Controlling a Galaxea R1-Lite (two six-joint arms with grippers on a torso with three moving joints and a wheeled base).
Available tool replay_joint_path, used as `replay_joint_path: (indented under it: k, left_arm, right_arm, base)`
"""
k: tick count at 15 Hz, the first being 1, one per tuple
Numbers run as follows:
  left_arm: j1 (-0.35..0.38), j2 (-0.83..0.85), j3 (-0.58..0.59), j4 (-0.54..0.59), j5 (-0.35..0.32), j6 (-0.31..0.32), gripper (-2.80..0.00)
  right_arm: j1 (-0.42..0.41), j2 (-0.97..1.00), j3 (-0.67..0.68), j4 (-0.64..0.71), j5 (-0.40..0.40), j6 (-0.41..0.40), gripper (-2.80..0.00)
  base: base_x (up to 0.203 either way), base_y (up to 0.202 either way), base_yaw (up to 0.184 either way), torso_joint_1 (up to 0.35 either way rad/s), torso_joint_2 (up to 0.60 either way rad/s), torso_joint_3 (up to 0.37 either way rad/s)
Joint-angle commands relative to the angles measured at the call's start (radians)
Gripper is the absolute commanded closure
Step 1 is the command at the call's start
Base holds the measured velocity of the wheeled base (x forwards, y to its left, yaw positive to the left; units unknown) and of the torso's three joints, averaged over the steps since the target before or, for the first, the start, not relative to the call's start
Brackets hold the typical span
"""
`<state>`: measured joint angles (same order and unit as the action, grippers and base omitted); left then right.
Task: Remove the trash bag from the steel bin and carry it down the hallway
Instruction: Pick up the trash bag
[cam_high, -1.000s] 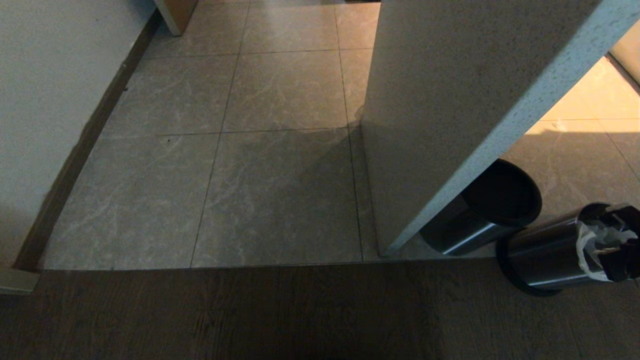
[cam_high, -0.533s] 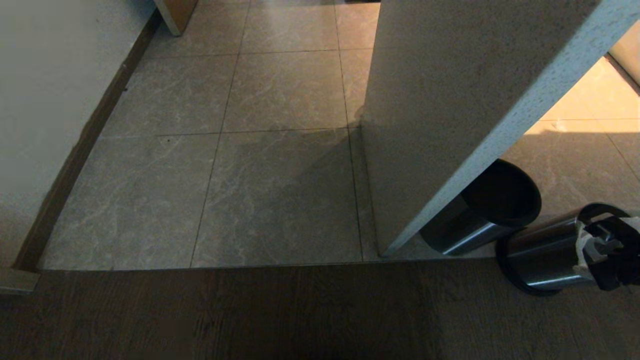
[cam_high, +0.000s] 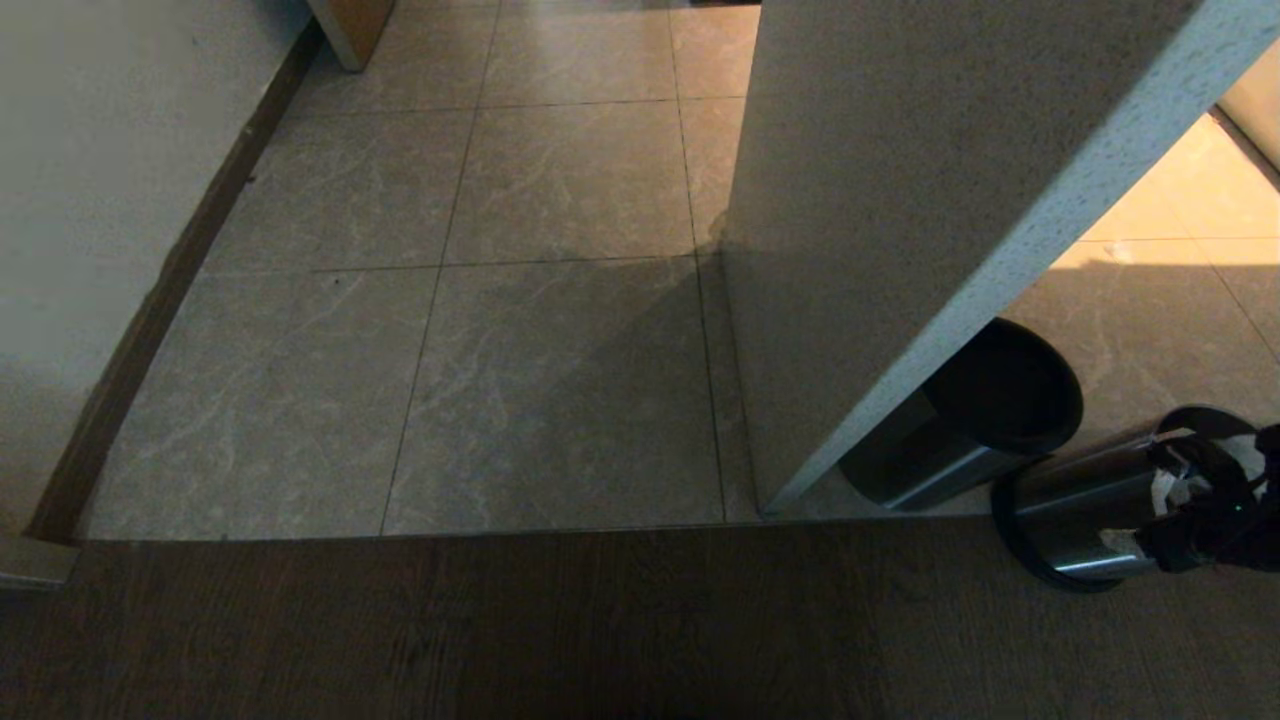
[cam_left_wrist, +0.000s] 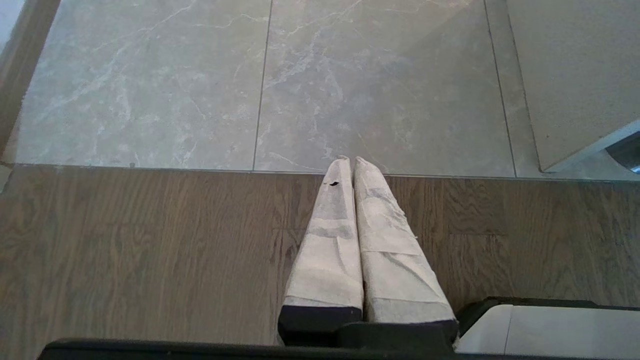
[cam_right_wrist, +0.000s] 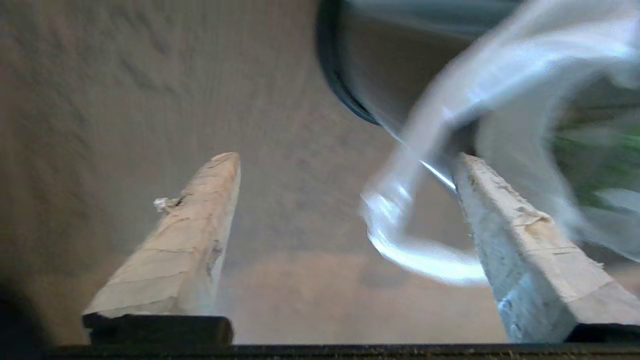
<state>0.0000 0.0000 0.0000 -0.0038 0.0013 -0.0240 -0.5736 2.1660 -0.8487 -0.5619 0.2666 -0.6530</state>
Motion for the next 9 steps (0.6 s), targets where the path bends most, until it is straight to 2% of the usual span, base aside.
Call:
replay_joint_path:
  k: [1, 7, 8, 9]
  left_arm:
    - [0.000, 0.000, 0.002, -0.001, 0.000, -0.001, 0.00]
    - [0.000, 0.000, 0.002, -0.001, 0.000, -0.001, 0.00]
    - [0.000, 0.000, 0.002, -0.001, 0.000, -0.001, 0.00]
    - [0.000, 0.000, 0.000, -0.001, 0.000, -0.001, 0.00]
  right_arm:
    - [0.010, 0.052, -0.019, -0.003, 0.007, 0.029, -2.80]
    - [0.015, 0.108, -0.090, -0.019, 0.025, 0.074, -2.80]
    - [0.015, 0.115, -0.101, -0.021, 0.028, 0.084, 0.00]
    - [0.015, 0.119, -0.113, -0.021, 0.028, 0.091, 0.00]
  base:
    - [0.000, 0.000, 0.000, 0.000, 0.00, 0.000]
    - [0.000, 0.000, 0.000, 0.000, 0.00, 0.000]
    - [0.000, 0.000, 0.000, 0.000, 0.00, 0.000]
    - [0.000, 0.000, 0.000, 0.000, 0.00, 0.000]
